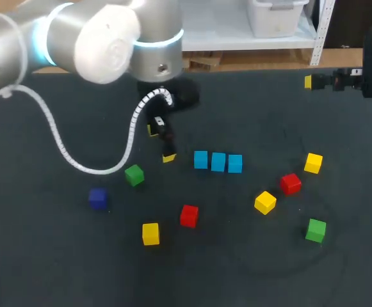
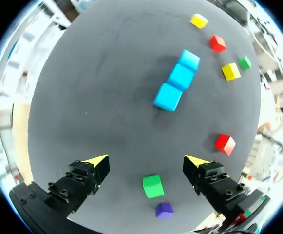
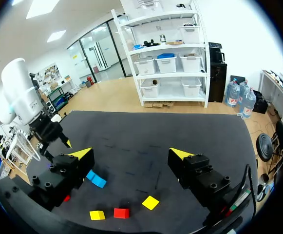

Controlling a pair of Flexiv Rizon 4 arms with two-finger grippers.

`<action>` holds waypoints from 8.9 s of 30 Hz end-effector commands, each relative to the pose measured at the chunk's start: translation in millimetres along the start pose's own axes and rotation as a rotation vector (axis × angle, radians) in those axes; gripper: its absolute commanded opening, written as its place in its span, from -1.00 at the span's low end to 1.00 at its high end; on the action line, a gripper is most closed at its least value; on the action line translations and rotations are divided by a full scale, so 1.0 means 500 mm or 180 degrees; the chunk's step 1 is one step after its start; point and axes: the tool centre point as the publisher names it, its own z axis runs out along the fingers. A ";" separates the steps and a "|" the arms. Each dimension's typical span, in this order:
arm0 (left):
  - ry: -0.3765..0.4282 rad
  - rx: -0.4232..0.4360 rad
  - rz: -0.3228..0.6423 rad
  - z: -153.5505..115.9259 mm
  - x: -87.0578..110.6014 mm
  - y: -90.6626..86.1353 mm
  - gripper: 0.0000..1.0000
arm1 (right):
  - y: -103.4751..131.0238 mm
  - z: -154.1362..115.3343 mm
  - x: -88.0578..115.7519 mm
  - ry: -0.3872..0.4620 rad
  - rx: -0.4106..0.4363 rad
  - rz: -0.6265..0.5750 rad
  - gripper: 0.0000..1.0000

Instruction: Place the blue cubes, place green cubes on the blue cubes, place the yellow cubes on the green cubes, then place the red cubes on the yellow cubes, and place purple cube on the red cubes.

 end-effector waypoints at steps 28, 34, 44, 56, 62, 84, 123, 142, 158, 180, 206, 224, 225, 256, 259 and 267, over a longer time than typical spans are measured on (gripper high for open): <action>-0.0301 -0.0086 -0.0832 0.085 0.128 -0.008 1.00 | -0.002 0.000 0.000 0.0001 -0.0010 -0.0003 1.00; -0.0210 -0.0024 -0.0776 0.093 0.116 -0.011 1.00 | -0.002 0.000 0.000 0.0001 -0.0010 -0.0003 1.00; -0.0021 -0.0009 -0.0865 0.102 0.114 -0.009 -0.10 | -0.002 0.000 0.000 0.0001 -0.0010 -0.0003 1.00; 0.0117 -0.0164 -0.0623 0.073 0.109 -0.017 -1.00 | -0.002 0.000 0.000 0.0001 -0.0010 -0.0003 1.00; 0.0150 -0.0434 0.0071 0.027 0.083 -0.013 -1.00 | -0.002 0.000 0.000 0.0001 -0.0010 -0.0003 1.00; -0.0052 -0.0254 0.1617 -0.019 -0.137 -0.037 -1.00 | -0.002 0.000 0.000 0.0001 -0.0010 -0.0003 1.00; -0.0003 0.0088 0.1810 0.020 -0.224 -0.064 -0.86 | -0.002 0.000 0.000 0.0001 -0.0010 -0.0003 1.00; 0.0005 0.0150 0.1776 0.028 -0.224 -0.064 -0.28 | -0.002 0.000 0.000 0.0001 -0.0010 -0.0003 1.00; 0.0021 0.0158 0.1723 0.029 -0.223 -0.061 -0.11 | -0.002 0.000 0.000 0.0001 -0.0010 -0.0003 1.00; 0.0021 0.0190 0.1628 0.022 -0.206 -0.058 -0.17 | -0.002 0.000 0.000 0.0001 -0.0010 -0.0003 1.00; 0.0090 0.0180 0.1654 0.026 -0.199 -0.070 -0.22 | -0.002 0.000 0.000 0.0001 -0.0010 -0.0003 1.00; -0.0174 0.0170 0.1441 -0.023 -0.177 -0.061 1.00 | -0.002 0.000 0.000 0.0001 -0.0010 -0.0003 1.00; -0.0222 0.0166 0.1412 -0.031 -0.171 -0.060 1.00 | -0.002 0.000 0.000 0.0001 -0.0010 -0.0003 1.00; -0.1788 -0.0143 -0.0688 -0.185 0.026 0.078 1.00 | -0.002 0.000 0.000 0.0001 -0.0010 -0.0003 1.00; -0.1984 -0.0249 -0.0908 -0.192 0.048 0.087 1.00 | -0.002 0.000 0.000 0.0001 -0.0010 -0.0003 1.00; -0.2367 -0.0444 -0.1432 -0.196 0.118 0.128 1.00 | -0.002 0.000 0.000 0.0001 -0.0010 -0.0003 1.00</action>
